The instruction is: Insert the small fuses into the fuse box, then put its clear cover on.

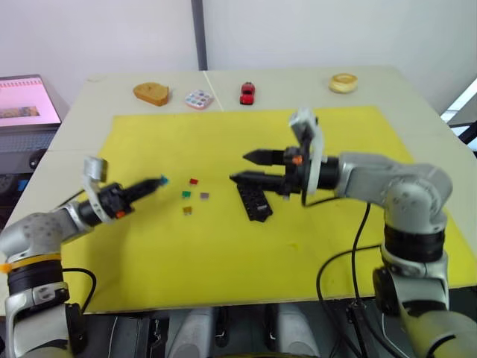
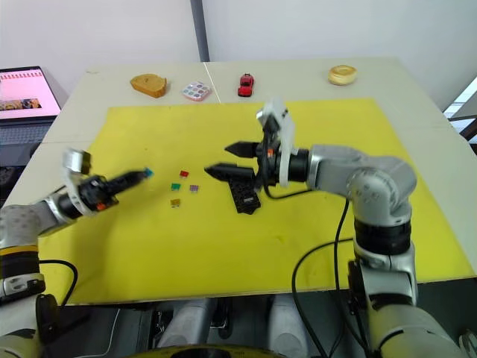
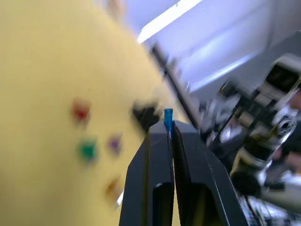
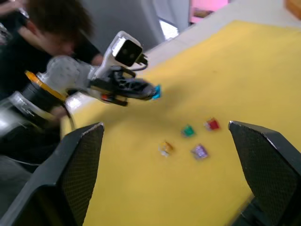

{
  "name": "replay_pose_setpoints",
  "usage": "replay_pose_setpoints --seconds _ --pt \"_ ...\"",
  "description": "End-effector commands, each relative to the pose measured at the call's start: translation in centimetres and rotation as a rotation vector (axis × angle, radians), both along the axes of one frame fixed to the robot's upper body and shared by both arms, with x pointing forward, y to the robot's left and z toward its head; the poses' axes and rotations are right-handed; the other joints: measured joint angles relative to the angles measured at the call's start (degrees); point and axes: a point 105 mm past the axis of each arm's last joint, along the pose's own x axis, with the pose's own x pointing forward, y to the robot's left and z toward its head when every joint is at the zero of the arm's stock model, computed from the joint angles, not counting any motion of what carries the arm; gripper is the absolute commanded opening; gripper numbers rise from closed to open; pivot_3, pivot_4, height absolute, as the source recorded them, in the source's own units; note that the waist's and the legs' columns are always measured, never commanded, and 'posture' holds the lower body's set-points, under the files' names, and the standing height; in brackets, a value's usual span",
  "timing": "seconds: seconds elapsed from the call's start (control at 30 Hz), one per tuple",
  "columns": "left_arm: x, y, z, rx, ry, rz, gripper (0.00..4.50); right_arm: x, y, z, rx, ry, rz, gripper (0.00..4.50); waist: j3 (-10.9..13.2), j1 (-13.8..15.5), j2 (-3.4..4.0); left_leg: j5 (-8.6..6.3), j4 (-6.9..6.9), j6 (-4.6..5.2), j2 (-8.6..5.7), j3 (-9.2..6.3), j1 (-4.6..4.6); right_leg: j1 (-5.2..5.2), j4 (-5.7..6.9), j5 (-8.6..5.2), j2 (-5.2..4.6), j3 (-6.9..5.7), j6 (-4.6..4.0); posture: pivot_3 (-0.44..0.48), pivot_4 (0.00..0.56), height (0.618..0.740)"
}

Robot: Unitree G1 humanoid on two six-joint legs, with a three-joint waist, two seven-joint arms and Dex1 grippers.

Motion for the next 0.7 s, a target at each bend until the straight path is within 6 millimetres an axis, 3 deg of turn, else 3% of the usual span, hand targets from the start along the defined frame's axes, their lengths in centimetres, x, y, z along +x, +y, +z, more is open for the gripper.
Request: replay_pose_setpoints --seconds 0.03,0.13,0.17,0.23,0.37,0.5,0.7 --pt "-0.7 -1.3 6.2 -0.141 -0.236 0.050 0.06 0.2 0.4 3.2 0.066 0.028 0.042 4.50 0.0 0.4 -0.03 0.00 0.05 0.00 -0.02 -0.04 0.01 0.07 0.00 0.00 0.00 0.00 0.00 0.000 0.150 0.740" --pt "-1.1 -3.1 8.9 -0.254 -0.335 0.066 0.06 1.3 1.5 5.4 0.088 0.047 0.020 4.50 0.0 0.9 -0.05 0.00 0.14 0.01 -0.08 -0.02 0.00 0.14 -0.05 0.02 -0.01 0.03 0.00 0.000 0.150 0.740" --pt "-1.2 -3.9 9.7 -0.294 -0.363 0.062 0.01 1.4 2.1 6.4 0.119 0.047 0.028 4.23 0.0 0.8 -0.06 0.01 0.13 0.00 -0.08 -0.02 0.00 0.13 -0.04 0.02 -0.01 0.02 0.00 0.000 0.150 0.740" --pt "-1.4 -4.9 11.2 -0.381 -0.399 0.069 0.00 1.4 2.8 8.2 0.186 0.041 0.055 3.62 0.0 0.9 -0.06 0.02 0.11 -0.02 -0.08 -0.02 0.01 0.11 0.02 0.02 0.02 0.02 0.01 0.000 0.150 0.740" --pt "-2.5 -6.9 13.0 -0.471 -0.438 0.032 0.00 0.5 3.9 10.8 0.272 0.031 0.114 1.67 0.0 0.7 -0.06 0.30 0.06 -0.46 -0.08 0.01 -0.03 0.32 0.05 0.02 0.06 0.02 0.01 0.000 0.150 0.740" --pt "-2.8 -7.9 13.4 -0.479 -0.440 0.008 0.00 0.6 4.4 11.1 0.266 0.028 0.096 1.67 0.0 0.7 -0.06 0.31 0.05 -0.45 -0.08 0.01 0.00 0.35 0.05 0.02 0.10 0.01 0.01 0.000 0.150 0.740" --pt "-2.3 -8.6 12.3 -0.383 -0.408 0.003 0.00 0.5 4.5 10.8 0.264 0.034 0.085 1.67 0.0 0.5 -0.06 0.39 0.05 -0.31 -0.08 0.02 -0.01 0.34 0.05 0.01 0.30 0.04 0.00 0.000 0.150 0.740"
